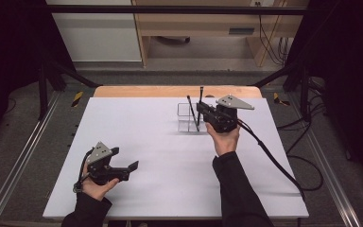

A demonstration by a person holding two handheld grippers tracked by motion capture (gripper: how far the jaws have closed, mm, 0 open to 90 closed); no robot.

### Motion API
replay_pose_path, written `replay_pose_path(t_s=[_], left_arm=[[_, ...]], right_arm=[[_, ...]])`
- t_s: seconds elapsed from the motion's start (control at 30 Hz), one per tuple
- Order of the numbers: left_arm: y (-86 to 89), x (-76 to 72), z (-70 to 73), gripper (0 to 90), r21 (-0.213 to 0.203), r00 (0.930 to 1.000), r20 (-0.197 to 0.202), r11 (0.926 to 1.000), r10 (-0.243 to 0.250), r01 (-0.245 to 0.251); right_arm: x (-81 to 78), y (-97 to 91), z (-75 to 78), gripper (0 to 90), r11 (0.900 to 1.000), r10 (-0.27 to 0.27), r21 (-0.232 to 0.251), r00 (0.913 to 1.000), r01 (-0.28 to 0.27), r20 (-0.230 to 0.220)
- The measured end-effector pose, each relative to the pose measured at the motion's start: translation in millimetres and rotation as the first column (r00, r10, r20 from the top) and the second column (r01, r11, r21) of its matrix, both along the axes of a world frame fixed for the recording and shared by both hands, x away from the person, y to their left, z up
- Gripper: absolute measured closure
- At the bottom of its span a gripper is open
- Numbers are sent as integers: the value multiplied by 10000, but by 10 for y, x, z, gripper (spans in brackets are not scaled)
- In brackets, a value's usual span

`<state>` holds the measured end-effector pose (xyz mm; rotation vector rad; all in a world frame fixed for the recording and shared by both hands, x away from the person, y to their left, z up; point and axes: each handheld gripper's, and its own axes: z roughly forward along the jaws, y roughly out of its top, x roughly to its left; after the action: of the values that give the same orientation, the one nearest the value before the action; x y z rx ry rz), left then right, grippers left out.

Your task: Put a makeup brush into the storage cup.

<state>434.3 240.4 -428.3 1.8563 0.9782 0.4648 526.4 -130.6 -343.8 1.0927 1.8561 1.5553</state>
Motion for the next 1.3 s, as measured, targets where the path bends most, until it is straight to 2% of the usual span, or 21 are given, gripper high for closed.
replay_pose_path(t_s=[0.23,0.63,1.3], left_arm=[[16,14,-18,56,106,9999,-119,9999,61,-59],[25,17,-16,54,53,9999,-126,10000,38,-37],[16,18,-27,54,109,9999,-161,9999,-8,10]], right_arm=[[173,25,15,843,9996,-289,-2,9996,289,-56],[419,48,-5,843,9972,-732,114,9971,735,-201],[675,94,-156,842,9917,-1287,-18,9910,1287,-361]])
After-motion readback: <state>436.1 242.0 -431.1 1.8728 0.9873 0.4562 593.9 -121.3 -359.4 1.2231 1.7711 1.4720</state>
